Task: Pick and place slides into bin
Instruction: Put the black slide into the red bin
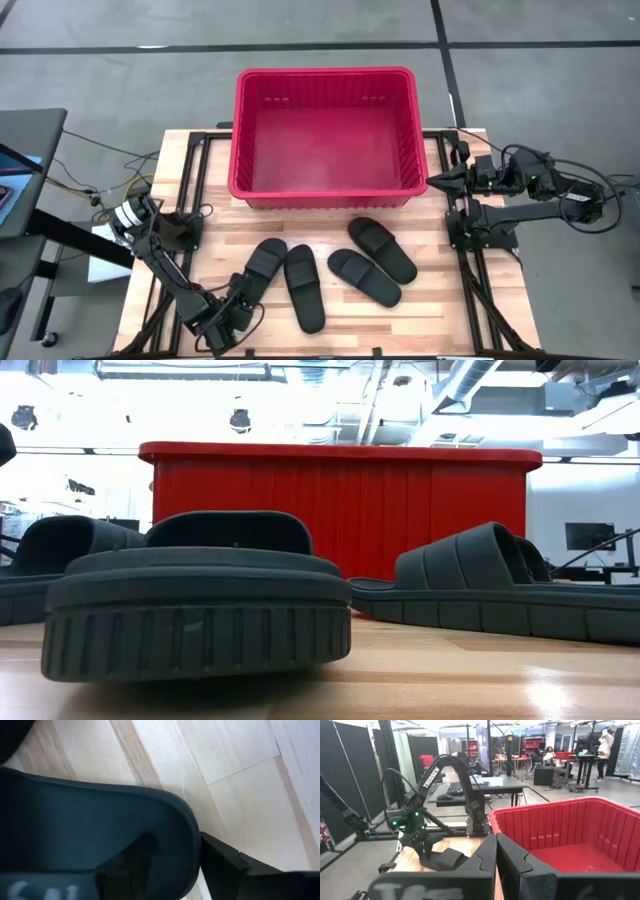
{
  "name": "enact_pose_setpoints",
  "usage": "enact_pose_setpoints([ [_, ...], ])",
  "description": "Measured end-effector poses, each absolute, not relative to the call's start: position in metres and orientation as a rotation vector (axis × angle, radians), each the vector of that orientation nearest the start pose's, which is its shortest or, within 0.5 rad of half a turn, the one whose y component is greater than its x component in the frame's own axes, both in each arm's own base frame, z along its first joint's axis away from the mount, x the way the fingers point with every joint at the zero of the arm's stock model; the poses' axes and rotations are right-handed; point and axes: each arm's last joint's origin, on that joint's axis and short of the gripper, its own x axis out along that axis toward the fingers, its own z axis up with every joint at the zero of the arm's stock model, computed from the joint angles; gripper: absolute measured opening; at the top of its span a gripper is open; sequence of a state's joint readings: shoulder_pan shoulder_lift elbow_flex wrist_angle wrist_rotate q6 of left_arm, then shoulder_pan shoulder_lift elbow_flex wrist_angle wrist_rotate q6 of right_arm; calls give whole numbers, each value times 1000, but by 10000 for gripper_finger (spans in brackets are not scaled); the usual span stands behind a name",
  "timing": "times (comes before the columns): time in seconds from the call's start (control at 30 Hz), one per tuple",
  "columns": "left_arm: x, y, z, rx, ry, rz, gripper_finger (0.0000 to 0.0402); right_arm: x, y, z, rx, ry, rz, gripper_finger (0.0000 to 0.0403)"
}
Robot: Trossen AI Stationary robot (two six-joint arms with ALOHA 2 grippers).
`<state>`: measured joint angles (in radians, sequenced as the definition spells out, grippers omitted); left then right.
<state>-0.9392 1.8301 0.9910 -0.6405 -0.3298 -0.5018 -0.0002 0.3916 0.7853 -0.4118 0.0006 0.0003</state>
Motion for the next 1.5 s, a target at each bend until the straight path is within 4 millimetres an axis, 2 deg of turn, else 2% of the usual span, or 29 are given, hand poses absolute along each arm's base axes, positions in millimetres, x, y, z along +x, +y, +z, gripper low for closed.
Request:
enact_pose_setpoints([
  [0.2,187,-241,122,432,1254,-158,28,76,0,352,0,19,-1,0],
  [0.57,180,-250,126,425,1257,-78,25,76,0,352,0,19,-1,0],
  [0.83,186,-264,152,443,1257,-56,20,76,0,352,1,18,-1,0],
  [1.13,186,-266,191,490,1316,43,16,76,0,352,0,19,-1,0],
  [1.33,186,-273,222,488,1385,-8,14,76,0,352,0,19,-1,0],
  [1.5,191,-282,250,438,1369,-90,13,76,0,352,1,19,-1,0],
])
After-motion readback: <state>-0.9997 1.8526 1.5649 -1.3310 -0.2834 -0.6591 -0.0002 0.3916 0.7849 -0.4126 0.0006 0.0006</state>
